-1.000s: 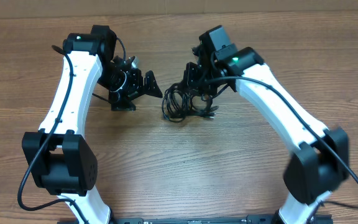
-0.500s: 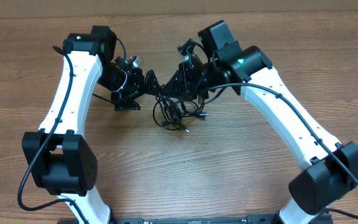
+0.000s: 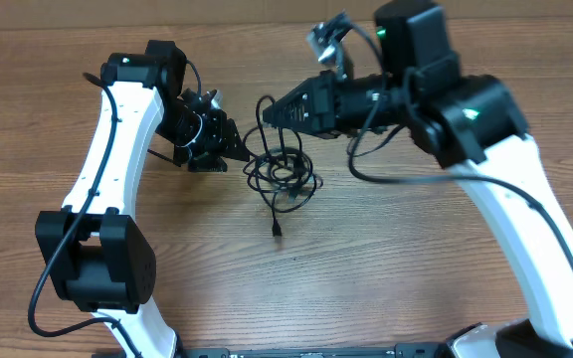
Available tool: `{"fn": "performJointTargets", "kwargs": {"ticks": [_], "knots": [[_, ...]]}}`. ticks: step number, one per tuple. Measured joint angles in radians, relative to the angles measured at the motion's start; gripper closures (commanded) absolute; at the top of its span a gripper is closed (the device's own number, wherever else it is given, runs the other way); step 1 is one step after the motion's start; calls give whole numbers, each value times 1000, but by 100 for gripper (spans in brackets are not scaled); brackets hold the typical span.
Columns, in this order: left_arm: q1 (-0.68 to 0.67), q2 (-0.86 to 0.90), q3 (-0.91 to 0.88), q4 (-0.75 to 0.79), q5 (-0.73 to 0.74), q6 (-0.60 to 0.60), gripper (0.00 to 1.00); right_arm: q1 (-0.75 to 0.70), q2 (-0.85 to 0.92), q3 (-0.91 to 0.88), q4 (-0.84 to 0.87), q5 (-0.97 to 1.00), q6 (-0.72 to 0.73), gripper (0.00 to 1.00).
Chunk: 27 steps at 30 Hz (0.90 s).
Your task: Untangle cables
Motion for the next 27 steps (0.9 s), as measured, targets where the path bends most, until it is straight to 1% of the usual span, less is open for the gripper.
{"fn": "performJointTargets", "kwargs": {"ticks": [4, 5, 6, 7, 8, 9, 10, 12, 14, 15, 17, 19, 21, 24, 25, 27], "knots": [[0, 0, 0, -1, -10, -2, 53, -7, -47, 117, 3, -2, 31, 96], [0, 0, 0, -1, -11, -2, 50, -10, -55, 134, 1, 6, 35, 96], [0, 0, 0, -4, -7, -2, 45, -11, -70, 151, -37, 48, 39, 96], [0, 0, 0, -8, 3, 2, 44, -11, -76, 154, -64, 77, 43, 96], [0, 0, 0, -13, 20, 9, 42, -8, -77, 161, -130, 143, 43, 96], [0, 0, 0, -22, 68, 34, 38, -5, -72, 157, -264, 316, 48, 96], [2, 0, 0, -29, 93, 50, 32, -5, -53, 159, -340, 416, 48, 96], [24, 0, 0, -68, 191, 115, 19, -5, -10, 155, -386, 496, 50, 96], [65, 0, 0, -113, 282, 182, 14, -4, 35, 154, -365, 503, 50, 96], [80, 0, 0, -146, 312, 220, 14, -5, 46, 154, -343, 493, 50, 96], [95, 0, 1, -201, 342, 292, 20, -4, 51, 153, -306, 466, 50, 96], [83, 0, 1, -219, 345, 322, 25, -4, 51, 153, -262, 435, 50, 96], [51, 0, 1, -215, 349, 341, 27, -4, 51, 153, -221, 399, 63, 96], [10, 0, 1, -167, 346, 336, 33, -4, 51, 153, -208, 363, 98, 96], [0, 0, 1, -148, 344, 321, 36, -4, 51, 153, -208, 351, 103, 96], [-26, 0, 1, -98, 325, 256, 55, -4, 51, 153, -208, 325, 112, 96]]}}
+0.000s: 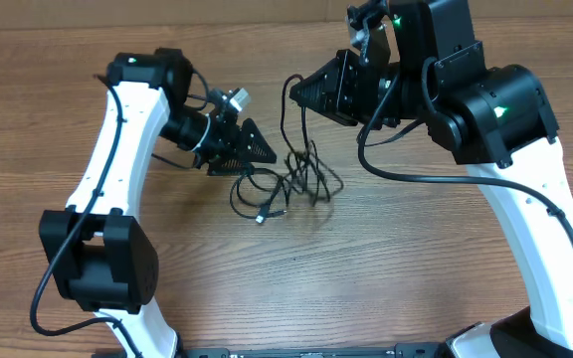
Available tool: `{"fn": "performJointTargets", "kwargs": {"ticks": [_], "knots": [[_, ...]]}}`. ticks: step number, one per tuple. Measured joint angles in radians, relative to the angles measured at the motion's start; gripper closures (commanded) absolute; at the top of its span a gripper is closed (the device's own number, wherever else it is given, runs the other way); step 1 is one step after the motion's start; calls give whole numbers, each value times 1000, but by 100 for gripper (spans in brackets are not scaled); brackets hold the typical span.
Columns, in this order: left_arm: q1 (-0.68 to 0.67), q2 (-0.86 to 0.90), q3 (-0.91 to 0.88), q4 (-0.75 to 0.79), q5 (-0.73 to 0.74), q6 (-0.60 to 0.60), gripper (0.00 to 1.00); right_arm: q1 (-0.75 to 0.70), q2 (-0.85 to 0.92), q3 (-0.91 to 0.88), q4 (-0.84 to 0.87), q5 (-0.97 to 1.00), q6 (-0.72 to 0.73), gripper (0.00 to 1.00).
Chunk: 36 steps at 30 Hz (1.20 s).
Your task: Untangle cables
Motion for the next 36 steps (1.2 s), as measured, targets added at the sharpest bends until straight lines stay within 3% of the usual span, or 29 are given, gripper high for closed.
{"fn": "performJointTargets", "kwargs": {"ticks": [4, 6, 8, 10, 11, 18, 20, 24, 25, 28, 30, 31, 32, 36], "knots": [[-27, 0, 0, 30, -24, -68, 87, 0, 0, 0, 2, -20, 10, 96], [-36, 0, 1, 31, -43, -78, 91, 0, 0, 0, 2, -22, 11, 96], [-40, 0, 1, 31, -68, -93, 81, 0, 0, 0, 2, -25, 10, 96], [-40, 0, 1, 32, -96, -109, 52, 0, 0, 0, 2, -27, 10, 96], [-40, 0, 1, 31, -104, -116, 46, 0, 0, 0, 2, -27, 10, 96], [-29, 0, 1, -19, -69, -121, 44, 0, 0, 0, 45, -55, 13, 96], [2, 0, 1, -34, -6, -111, 30, 0, 0, 0, 93, -119, 4, 96], [120, 0, 1, -106, 125, -95, 26, 0, 0, 1, 49, -191, -71, 96], [144, 0, 1, -114, 142, -95, 12, 0, 0, 1, 18, -177, -80, 96], [245, 0, 1, -129, 184, -104, 11, 1, 0, 1, -62, -130, -120, 96], [272, 0, 1, -130, 195, -169, 23, 12, 0, 1, -66, -119, -158, 96], [277, 0, 1, -131, 198, -211, 35, 28, 2, 1, -64, -112, -176, 96], [276, 0, 1, -130, 203, -273, 37, 45, 3, 1, -60, -108, -189, 96], [247, 0, 1, -131, 228, -485, 30, 167, 43, 1, -50, -21, -227, 96]]}}
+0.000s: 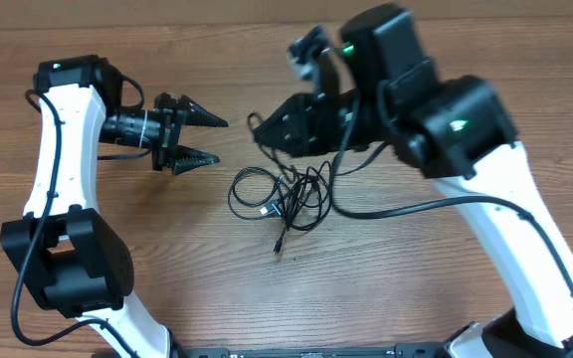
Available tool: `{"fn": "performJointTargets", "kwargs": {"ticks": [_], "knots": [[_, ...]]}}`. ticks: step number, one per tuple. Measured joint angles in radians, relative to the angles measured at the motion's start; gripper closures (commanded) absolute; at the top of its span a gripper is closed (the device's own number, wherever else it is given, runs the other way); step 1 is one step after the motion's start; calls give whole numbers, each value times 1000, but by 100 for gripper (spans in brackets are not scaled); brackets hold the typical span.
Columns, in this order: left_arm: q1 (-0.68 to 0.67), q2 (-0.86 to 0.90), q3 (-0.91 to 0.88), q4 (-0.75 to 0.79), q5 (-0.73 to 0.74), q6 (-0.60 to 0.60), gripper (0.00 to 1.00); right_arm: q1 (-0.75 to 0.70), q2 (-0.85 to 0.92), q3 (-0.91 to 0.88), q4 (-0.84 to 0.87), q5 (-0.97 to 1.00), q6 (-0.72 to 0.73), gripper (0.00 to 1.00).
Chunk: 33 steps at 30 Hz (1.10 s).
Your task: Untangle cables
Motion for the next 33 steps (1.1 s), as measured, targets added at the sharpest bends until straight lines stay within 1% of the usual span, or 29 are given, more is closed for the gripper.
{"fn": "performJointTargets", "kwargs": {"ticks": [5, 7, 10, 11, 13, 15, 16, 18, 25, 26, 27, 28, 30, 31, 32, 33], "knots": [[-32, 0, 0, 0, 63, -65, 30, 78, 103, 0, 51, 80, -8, 96], [-40, 0, 0, 0, 95, -80, 45, 90, 137, 0, 77, 98, -8, 96], [-51, 0, 0, 1, 129, -92, 66, 92, 139, 0, 90, 104, -8, 96], [-51, 0, 0, 0, 132, -96, 69, 93, 139, 0, 90, 105, -9, 96], [-51, 0, 0, 0, 139, -101, 73, 96, 139, 0, 88, 106, -8, 96], [-51, 0, 0, 0, 138, -104, 90, 97, 139, 0, 87, 106, -8, 96], [-51, 0, 0, 3, 136, -107, 96, 97, 139, 0, 85, 105, -8, 96], [-51, 0, 0, 13, 130, -110, 96, 98, 139, 0, 86, 106, -8, 96], [-55, 0, 0, 112, 60, -181, 96, 82, 139, 0, 76, 124, -8, 96], [-56, 0, 0, 116, 64, -184, 96, 75, 139, 0, 77, 121, -9, 92], [-56, 0, 3, 117, 67, -185, 96, 68, 138, 0, 76, 119, -9, 85], [-56, 1, 23, 118, 65, -187, 96, 49, 131, 0, 64, 114, -9, 72], [-56, 2, 109, 109, 48, -188, 96, 5, 106, 0, 35, 118, -19, 53], [-56, 5, 197, 110, 28, -189, 96, -45, 74, 0, -6, 127, -17, 38], [-56, 6, 261, 109, 13, -189, 96, -62, 62, 0, -17, 132, -26, 33], [-60, 6, 351, 102, -6, -201, 96, -107, 37, 1, -56, 137, -22, 19]]}}
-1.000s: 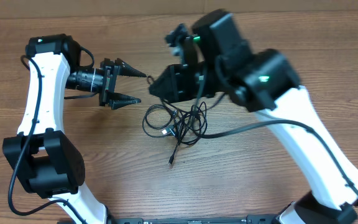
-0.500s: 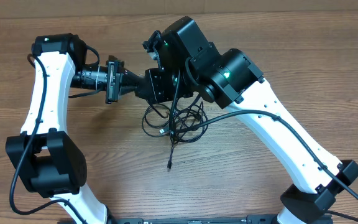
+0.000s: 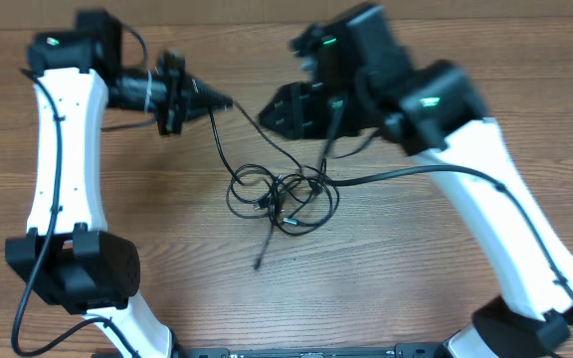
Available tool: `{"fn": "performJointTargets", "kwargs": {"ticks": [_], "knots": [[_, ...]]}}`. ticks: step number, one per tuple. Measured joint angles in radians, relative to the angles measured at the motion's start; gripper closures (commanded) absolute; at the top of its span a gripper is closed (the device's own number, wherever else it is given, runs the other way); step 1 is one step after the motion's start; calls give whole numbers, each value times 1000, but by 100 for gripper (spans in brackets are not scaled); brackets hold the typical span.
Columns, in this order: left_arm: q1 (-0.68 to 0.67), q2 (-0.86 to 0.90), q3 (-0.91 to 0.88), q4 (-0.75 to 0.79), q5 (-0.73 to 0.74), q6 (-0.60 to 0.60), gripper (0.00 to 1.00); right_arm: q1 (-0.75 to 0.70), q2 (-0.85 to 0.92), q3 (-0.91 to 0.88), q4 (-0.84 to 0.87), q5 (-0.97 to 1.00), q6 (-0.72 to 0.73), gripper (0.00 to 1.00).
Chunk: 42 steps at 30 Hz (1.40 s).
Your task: Untangle cables
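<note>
A thin black cable lies in a tangle (image 3: 282, 194) on the wooden table, with one loose end (image 3: 259, 264) trailing toward the front. My left gripper (image 3: 219, 102) is raised at the back left and is shut on a bend of the cable. Two strands run from it, one down to the tangle and one right-down under the right arm. My right gripper (image 3: 265, 112) hovers just right of that bend, above and behind the tangle. Its fingers read as one dark wedge, so I cannot tell whether they are open or hold anything.
The right arm's own black hose (image 3: 386, 177) loops low over the table beside the tangle. The table's back edge (image 3: 267, 22) runs close behind both grippers.
My left gripper was open and well left of the cable. It now sits further right, shut on a raised bend of it. The right gripper, which held that bend, has shifted slightly up and right.
Both grippers first met at the tangle, the right holding a loop. They stayed close over it, and the tangle spread. Then the left gripper was open far to the left while the right held a loop up. Now the left holds the raised bend.
</note>
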Motion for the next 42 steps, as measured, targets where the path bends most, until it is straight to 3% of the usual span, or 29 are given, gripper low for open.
{"fn": "performJointTargets", "kwargs": {"ticks": [1, 3, 6, 12, 15, 22, 31, 36, 42], "knots": [[-5, 2, 101, 11, -26, -16, 96, -38, -22, 0, -34, 8, -1, 9], [-24, 0, 298, 30, -88, -70, 96, -102, -42, 3, -101, 14, -7, 0], [-72, -2, 556, 142, -154, -144, 96, -146, -42, 2, -178, 34, -31, 0], [-156, -6, 858, 549, -188, -328, 96, -145, -42, 2, -251, 83, -50, 0], [-171, -19, 898, 648, -204, -402, 96, -145, -42, 2, -261, 90, -53, 0], [-171, -15, 893, 650, -343, -476, 96, -145, -42, 2, -281, 92, -53, 0], [-171, 44, 866, 665, -634, -357, 96, -145, -42, 2, -292, 92, -54, 0], [-165, 198, 856, 804, -676, -340, 96, -145, -42, 2, -304, 93, -53, 0], [-88, 336, 843, 816, -717, -317, 96, -145, -42, 2, -306, 100, -54, 0]]}}
